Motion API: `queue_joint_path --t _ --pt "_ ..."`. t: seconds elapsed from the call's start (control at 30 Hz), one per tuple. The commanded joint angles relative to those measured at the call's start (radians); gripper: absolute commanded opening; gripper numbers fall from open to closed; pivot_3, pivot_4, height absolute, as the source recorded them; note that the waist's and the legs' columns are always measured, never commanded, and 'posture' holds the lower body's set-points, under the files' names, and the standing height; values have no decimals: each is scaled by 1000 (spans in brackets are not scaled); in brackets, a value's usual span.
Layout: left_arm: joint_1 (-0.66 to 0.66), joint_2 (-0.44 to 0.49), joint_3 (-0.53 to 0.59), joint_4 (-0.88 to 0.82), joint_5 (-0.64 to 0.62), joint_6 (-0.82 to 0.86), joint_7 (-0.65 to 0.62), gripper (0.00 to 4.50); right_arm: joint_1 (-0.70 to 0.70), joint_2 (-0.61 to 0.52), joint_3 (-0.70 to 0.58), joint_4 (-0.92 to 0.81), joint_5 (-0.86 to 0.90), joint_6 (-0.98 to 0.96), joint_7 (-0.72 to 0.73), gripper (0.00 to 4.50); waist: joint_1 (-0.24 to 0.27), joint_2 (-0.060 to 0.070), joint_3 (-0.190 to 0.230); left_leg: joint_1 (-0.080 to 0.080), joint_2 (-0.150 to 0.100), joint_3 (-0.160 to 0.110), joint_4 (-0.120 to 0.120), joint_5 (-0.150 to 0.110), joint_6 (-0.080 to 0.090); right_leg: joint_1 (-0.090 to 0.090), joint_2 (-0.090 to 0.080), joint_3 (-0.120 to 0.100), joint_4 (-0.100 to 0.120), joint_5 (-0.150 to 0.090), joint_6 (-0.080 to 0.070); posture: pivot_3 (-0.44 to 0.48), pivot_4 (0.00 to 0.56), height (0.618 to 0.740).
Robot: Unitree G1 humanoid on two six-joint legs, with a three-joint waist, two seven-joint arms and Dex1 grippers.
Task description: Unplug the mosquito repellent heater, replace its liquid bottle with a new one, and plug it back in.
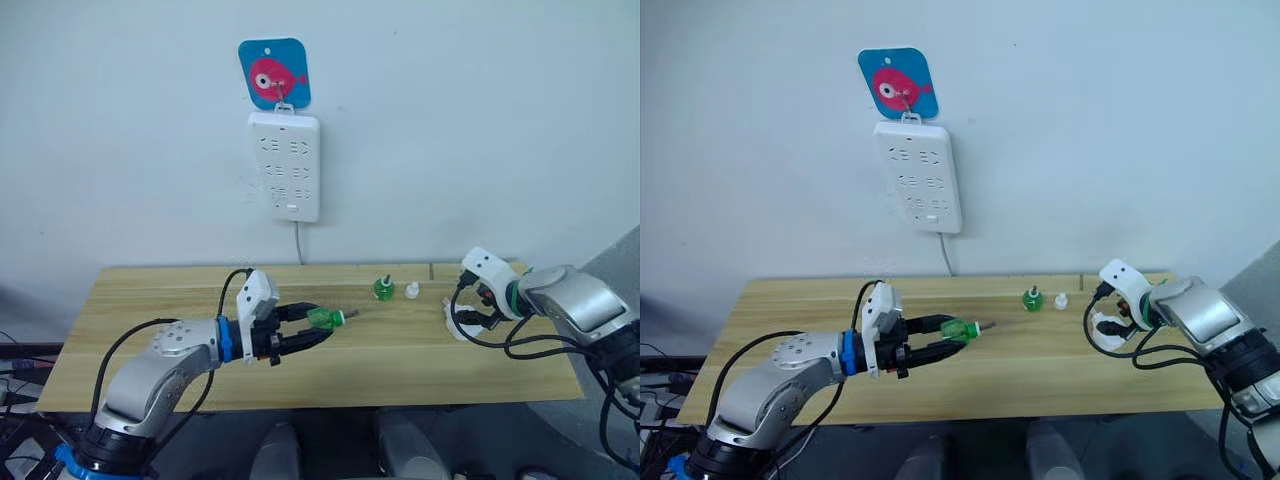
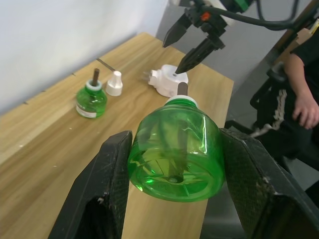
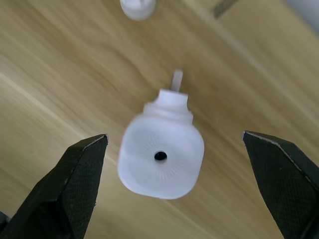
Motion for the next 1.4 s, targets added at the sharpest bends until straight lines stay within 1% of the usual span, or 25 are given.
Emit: queue_joint_path --t 0.03,0.27,0.6,0.87,0.97,1.03,1.07,1.13,1.27,1.33,1.4 --pt "6 -12 -6 -47 16 -36 -14 2362 -31 13 0 44 -55 20 35 4500 0 0 3 0 0 0 0 0 0 0 0 0 0 0 0 -113 215 733" --pt "23 -31 -21 -43 44 -66 -20 2362 -63 84 -6 144 -115 59 52 4500 7 0 5 0 0 0 0 0 0 0 0 0 0 0 0 -84 211 733" --pt "44 -39 -18 -57 57 -79 -19 2362 -87 157 0 269 -212 22 79 4500 14 0 5 0 0 -1 0 0 0 0 0 -2 0 0 0 -57 199 733" --pt "49 -43 -18 -67 58 -79 -13 2362 -82 193 -23 288 -240 23 82 4500 15 0 5 0 0 -1 0 0 0 0 0 -2 1 0 0 -49 187 733" --pt "42 -44 -20 -55 61 -84 -18 2362 -79 195 -32 284 -238 30 86 3915 16 0 5 0 0 -1 0 0 0 0 0 -2 1 0 0 -56 180 733" --pt "36 -44 -19 -45 62 -86 -23 2362 -78 193 -36 275 -237 34 90 3239 16 0 5 0 0 -1 0 0 0 0 0 -2 1 0 0 -65 175 733" --pt "29 -43 -19 -38 62 -87 -29 2362 -73 186 -46 256 -230 42 94 2960 16 0 5 0 0 -1 0 0 0 0 0 -2 1 0 0 -73 172 733" --pt "13 -40 -18 -22 59 -88 -44 2362 -61 164 -67 207 -214 55 109 2974 15 0 5 0 0 -1 0 0 0 0 0 -2 1 0 0 -92 165 733" --pt "-26 -25 -13 5 43 -79 -91 2362 -1 83 -152 39 -156 104 154 2974 15 0 5 -1 -1 -2 0 0 0 0 -1 -2 1 0 0 -116 151 733" --pt "-57 -21 -3 25 28 -70 -119 2362 56 21 -217 -104 -95 117 204 2974 17 0 4 -1 -1 -2 0 0 0 -1 -1 -3 0 0 0 -130 141 733" --pt "-92 -17 10 37 -4 -43 -149 2362 107 -17 -330 -255 1 185 245 2974 15 1 4 -2 -1 -3 0 0 0 -1 -1 -4 1 0 0 -149 132 733"
